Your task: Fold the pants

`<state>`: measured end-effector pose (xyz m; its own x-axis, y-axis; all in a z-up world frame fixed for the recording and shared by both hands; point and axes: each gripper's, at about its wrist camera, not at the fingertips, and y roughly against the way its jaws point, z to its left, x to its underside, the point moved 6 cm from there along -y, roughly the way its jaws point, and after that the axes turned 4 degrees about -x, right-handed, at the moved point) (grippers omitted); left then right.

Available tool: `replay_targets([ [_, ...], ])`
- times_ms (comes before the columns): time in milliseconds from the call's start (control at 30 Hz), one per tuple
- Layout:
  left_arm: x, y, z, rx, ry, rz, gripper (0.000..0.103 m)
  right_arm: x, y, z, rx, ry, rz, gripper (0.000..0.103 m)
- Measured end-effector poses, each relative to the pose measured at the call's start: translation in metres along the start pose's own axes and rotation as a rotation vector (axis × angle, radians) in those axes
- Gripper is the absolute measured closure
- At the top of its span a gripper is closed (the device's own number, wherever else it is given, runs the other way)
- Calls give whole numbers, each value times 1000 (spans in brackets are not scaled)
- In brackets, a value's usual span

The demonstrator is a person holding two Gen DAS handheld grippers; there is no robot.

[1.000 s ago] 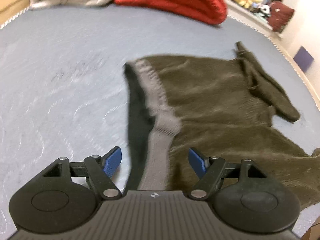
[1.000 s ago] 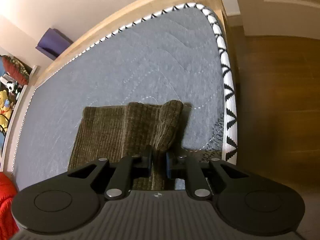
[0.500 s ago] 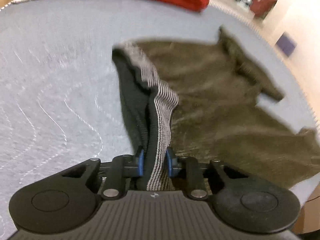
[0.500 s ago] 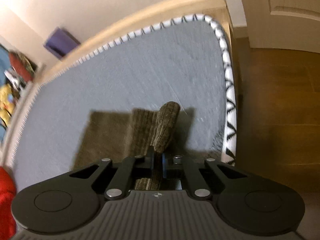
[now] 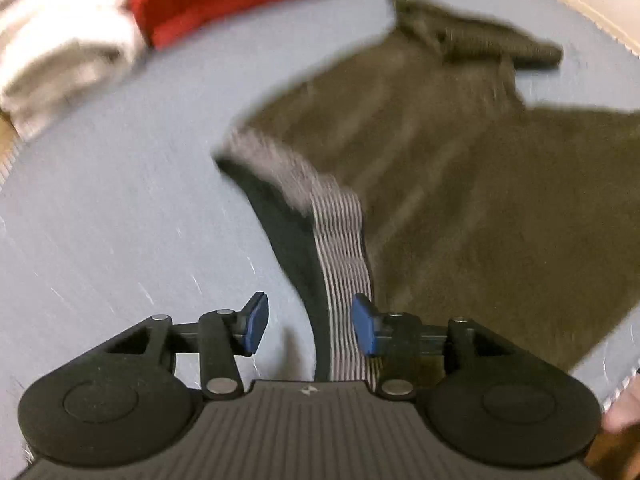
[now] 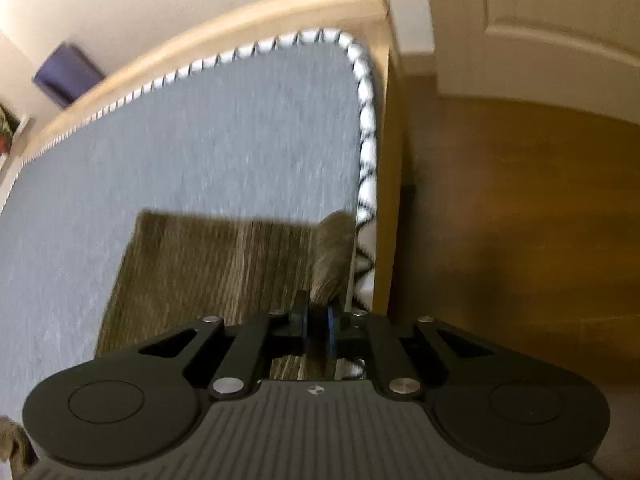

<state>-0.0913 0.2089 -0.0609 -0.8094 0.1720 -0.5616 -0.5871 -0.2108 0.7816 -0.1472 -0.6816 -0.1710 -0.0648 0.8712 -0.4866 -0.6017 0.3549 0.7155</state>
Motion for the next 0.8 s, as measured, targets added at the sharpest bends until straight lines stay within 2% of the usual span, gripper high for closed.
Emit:
replay_targets([
  [33,-6,7,-2,31,13,-34,50,-4,6,3,18,15,-43,87],
  [100,-17,16,-17,142,36,-76,49,-10,19,11,50,52,-130,75],
  [133,-19,18,-29,191,31,-81,49,-13,23,15,37,66,-161,73],
  [233,-16,15,-61,272,-23,-65,48,-10,36,42,-40,143,-229,70],
  [300,-11,3,-77,301,-41,-32,48,-4,41,62,-102,211,-247,62],
  [367,2,-21,-84,291,-53,61,49,9,36,80,-187,283,-199,51],
  [400,7,-37,-90,264,-67,122,47,18,28,88,-231,316,-135,46],
  [467,8,-41,-91,255,-80,116,45,43,3,100,-269,397,46,44],
  [533,0,-34,-89,257,-54,93,45,69,-26,99,-192,477,210,44],
  [567,-5,-28,-88,271,-40,72,44,78,-35,96,-158,500,235,44],
  [600,-12,-25,-91,289,-27,55,42,79,-35,99,-158,538,200,41],
  [667,-18,-30,-94,310,-13,61,37,81,-35,107,-144,580,185,39],
  [733,-17,-44,-103,285,-43,117,37,81,-35,109,-145,551,179,39],
  [800,-19,-51,-114,251,-78,134,37,83,-31,115,-147,537,153,40],
])
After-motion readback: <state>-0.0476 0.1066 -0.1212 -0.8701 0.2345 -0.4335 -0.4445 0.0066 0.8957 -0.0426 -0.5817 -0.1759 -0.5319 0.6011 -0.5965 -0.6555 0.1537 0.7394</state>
